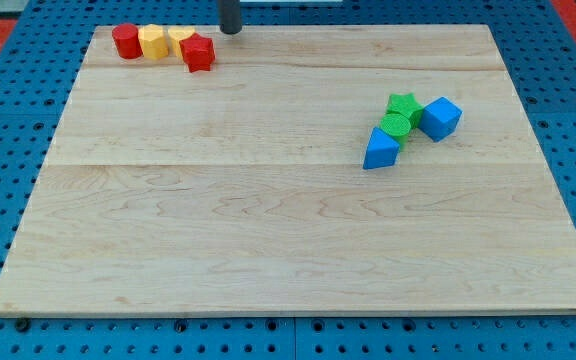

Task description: Nudge yellow heart down abit

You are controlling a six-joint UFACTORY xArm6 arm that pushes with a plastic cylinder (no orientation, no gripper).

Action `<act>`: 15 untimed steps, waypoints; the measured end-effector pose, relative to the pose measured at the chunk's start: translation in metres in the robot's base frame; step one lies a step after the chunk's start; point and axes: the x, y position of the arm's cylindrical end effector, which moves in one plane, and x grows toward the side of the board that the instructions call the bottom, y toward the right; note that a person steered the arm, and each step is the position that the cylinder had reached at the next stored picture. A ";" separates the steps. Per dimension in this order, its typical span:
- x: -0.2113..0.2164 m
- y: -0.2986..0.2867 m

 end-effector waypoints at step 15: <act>0.150 -0.051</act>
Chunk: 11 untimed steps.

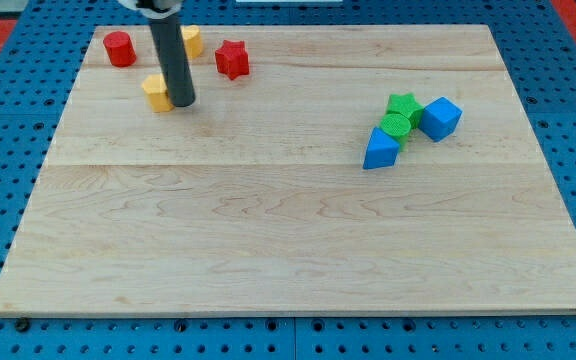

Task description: Nudge yellow heart down abit

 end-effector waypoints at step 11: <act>-0.147 0.027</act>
